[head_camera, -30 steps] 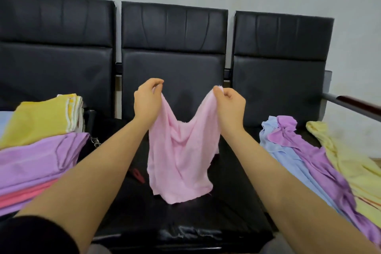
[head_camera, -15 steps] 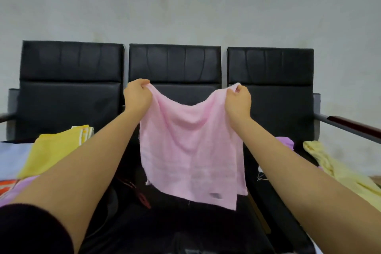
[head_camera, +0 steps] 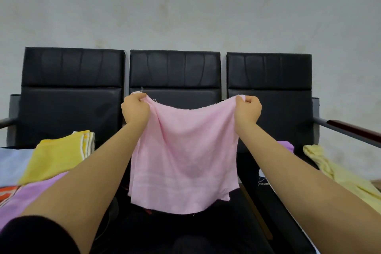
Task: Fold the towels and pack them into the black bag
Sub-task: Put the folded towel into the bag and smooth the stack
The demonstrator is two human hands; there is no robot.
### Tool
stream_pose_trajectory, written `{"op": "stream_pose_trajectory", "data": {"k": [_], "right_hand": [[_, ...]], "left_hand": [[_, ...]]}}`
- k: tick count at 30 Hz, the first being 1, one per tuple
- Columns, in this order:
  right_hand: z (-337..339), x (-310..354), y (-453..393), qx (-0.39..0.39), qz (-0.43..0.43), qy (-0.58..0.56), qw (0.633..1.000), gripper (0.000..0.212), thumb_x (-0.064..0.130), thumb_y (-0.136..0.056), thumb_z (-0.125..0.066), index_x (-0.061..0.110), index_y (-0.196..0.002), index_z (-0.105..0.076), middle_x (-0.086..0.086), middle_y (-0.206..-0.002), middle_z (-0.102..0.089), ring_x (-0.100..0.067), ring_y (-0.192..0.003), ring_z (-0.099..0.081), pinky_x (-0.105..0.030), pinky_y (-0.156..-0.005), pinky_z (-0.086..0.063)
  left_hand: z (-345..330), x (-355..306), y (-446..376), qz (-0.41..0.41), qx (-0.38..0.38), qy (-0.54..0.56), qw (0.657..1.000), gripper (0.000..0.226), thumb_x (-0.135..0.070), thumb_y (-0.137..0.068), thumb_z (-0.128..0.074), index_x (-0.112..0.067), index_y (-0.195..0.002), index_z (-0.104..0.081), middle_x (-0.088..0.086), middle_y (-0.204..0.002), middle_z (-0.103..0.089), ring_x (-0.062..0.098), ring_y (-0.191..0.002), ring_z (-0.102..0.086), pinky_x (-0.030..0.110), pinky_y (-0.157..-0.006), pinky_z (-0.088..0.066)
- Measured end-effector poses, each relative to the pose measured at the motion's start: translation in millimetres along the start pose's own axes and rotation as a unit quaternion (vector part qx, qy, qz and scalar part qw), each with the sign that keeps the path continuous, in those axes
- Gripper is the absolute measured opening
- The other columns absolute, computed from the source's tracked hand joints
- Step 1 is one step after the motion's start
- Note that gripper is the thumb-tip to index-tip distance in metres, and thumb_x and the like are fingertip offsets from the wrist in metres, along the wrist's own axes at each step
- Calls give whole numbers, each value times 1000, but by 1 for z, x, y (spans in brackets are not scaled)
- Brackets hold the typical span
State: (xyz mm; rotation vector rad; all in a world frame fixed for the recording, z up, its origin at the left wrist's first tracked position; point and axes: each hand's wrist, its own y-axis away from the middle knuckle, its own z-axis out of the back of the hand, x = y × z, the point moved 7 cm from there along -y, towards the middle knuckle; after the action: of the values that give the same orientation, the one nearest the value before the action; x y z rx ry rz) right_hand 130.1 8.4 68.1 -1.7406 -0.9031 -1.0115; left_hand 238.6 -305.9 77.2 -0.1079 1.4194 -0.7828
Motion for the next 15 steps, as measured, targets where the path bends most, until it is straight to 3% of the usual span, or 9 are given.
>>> {"op": "stream_pose_trajectory", "data": {"k": [3,7,8,9,10,11,13,15], "right_hand": [[3,2,-4,-10,11,7,1000,1,10,-93,-51,10,-93,-51,3,-87,-52,-4,-68,-46,-15,-56,-36],[2,5,-6,-9,11,-4,1000,6,11,-93,-53,9,-91,-48,6,-79,-48,-5,-68,-46,-15,-57,-36],[1,5,-6,-7,11,-8,1000,9,12,-93,-53,10,-89,-46,6,-78,-47,-5,-67,-45,-15,-58,-36],[1,7,-7,-7,15,-8,1000,13,11,-93,-53,12,-84,-44,6,-77,-46,-6,-66,-44,-16,-58,-37],[0,9,-8,-6,20,-5,1000,18,9,-92,-53,15,-79,-41,5,-76,-45,-7,-64,-42,-18,-59,-37],[0,11,-9,-7,26,-2,1000,24,7,-91,-52,17,-75,-38,5,-76,-43,-7,-63,-40,-18,-59,-37],[0,16,-10,-18,35,-3,999,27,2,-88,-50,19,-73,-35,6,-75,-41,-7,-62,-39,-17,-57,-36],[2,17,-11,-36,34,-27,998,20,-2,-88,-46,16,-81,-40,7,-79,-43,-7,-67,-43,-16,-57,-37]], "left_hand": [[2,5,-1,9,-4,5,1000,59,11,-80,-32,-13,-124,-63,9,-124,-61,34,-104,-59,35,-81,-50],[8,-3,-8,-12,-23,16,1000,46,4,-86,-40,-9,-125,-60,7,-127,-59,28,-114,-55,34,-97,-45],[8,-6,-10,-23,-13,12,1000,43,5,-83,-42,-7,-119,-63,7,-121,-61,27,-110,-56,29,-92,-46],[6,-10,-13,-43,1,-2,999,33,7,-80,-43,-4,-101,-65,9,-105,-61,27,-95,-56,25,-77,-46],[4,-15,-16,-63,15,-26,998,19,9,-76,-42,-3,-79,-57,10,-85,-54,27,-77,-49,23,-61,-38],[1,-19,-19,-79,32,-53,995,20,11,-74,-42,-7,-65,-42,8,-70,-43,23,-64,-39,24,-52,-27],[-2,-24,-23,-98,62,-94,989,32,12,-74,-41,-11,-57,-26,4,-60,-29,16,-56,-26,26,-48,-19],[-3,-26,-28,-108,77,-110,985,33,12,-76,-41,-10,-55,-27,4,-57,-29,19,-58,-28,29,-51,-23]]}}
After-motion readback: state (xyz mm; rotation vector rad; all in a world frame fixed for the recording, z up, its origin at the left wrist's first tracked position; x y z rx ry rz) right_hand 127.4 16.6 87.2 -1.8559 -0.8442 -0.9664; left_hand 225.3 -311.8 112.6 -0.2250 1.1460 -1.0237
